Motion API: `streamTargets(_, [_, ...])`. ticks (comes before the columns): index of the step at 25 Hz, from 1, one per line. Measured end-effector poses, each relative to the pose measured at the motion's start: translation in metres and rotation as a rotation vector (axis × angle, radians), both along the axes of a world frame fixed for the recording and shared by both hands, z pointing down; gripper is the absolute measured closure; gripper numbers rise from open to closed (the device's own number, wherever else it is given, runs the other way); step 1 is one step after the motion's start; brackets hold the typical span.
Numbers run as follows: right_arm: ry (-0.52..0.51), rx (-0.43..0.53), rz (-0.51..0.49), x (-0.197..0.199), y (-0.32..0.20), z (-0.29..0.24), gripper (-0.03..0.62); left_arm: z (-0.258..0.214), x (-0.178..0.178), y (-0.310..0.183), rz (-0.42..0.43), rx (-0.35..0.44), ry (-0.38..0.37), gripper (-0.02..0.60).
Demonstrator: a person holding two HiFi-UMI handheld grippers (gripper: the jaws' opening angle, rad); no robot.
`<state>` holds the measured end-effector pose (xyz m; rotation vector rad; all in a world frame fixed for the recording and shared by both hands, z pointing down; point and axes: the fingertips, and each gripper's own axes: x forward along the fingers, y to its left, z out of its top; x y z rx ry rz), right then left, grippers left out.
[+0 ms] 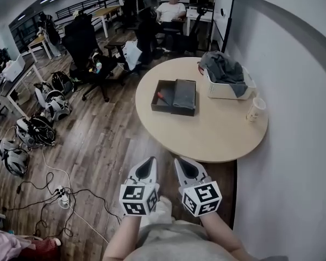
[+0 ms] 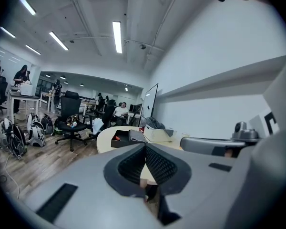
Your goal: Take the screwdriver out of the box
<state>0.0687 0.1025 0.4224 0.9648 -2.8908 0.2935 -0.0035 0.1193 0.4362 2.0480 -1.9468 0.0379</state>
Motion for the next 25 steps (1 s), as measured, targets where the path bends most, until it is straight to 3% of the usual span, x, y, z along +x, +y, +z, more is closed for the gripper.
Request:
streamTargets(11, [0.016,-0.019,0.061,-0.024,-0.106,0.010,0.594,0.007,-0.029,-0.115,0.070,0.007,0.018,0.578])
streamTargets(25, [0.029,-0.001,0.109,-0.109,-0.254,-0.005,0.594,0.009,-0.119,-0.269,0.134,-0.016,0.012,0.578])
